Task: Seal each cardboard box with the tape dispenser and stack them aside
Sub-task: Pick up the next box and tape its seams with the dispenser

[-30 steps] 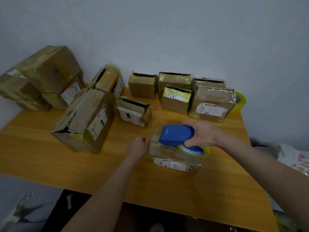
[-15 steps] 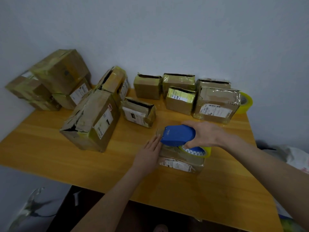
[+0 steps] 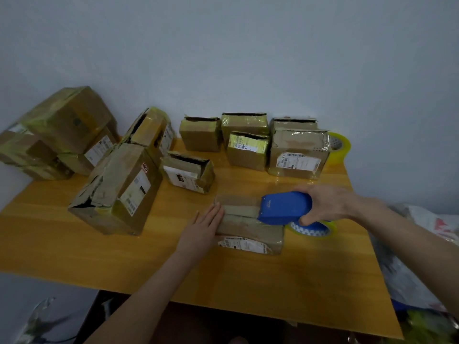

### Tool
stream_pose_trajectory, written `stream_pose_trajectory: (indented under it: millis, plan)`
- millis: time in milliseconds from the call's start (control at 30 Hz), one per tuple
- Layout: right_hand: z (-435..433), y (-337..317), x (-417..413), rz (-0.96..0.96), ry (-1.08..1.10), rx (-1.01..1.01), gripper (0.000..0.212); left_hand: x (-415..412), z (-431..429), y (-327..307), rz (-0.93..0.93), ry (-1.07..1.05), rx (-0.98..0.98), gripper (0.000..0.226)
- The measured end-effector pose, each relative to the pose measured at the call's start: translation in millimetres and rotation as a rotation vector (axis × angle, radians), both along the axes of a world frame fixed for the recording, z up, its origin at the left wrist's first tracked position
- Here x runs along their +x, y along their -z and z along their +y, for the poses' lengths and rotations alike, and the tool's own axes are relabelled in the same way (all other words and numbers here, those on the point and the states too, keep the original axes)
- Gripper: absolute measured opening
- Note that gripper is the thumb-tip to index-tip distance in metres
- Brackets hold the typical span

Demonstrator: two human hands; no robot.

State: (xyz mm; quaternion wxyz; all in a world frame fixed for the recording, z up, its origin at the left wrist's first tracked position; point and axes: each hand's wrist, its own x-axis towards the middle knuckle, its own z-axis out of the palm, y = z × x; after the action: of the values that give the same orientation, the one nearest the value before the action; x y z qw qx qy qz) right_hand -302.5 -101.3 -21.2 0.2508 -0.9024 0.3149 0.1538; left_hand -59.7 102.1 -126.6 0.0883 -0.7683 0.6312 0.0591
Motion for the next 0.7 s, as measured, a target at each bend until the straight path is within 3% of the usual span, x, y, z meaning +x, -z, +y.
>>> stream_pose_trajectory:
  millis: [333,500,700]
  plan:
    - [9,7,3,0.135,-0.124,-0.292,0.067,-61,-29,6,0.02,0.052,-0.045,0.074]
    - [13,20,-10,0.005,-0.079,-0.163,0.083,-62,-27,15,-0.008,0.057,-0.054,0.074]
    - [6,25,-22,-0.131,0.003,0.013,0.074,-56,-25,19,-0.013,0.07,-0.034,0.078]
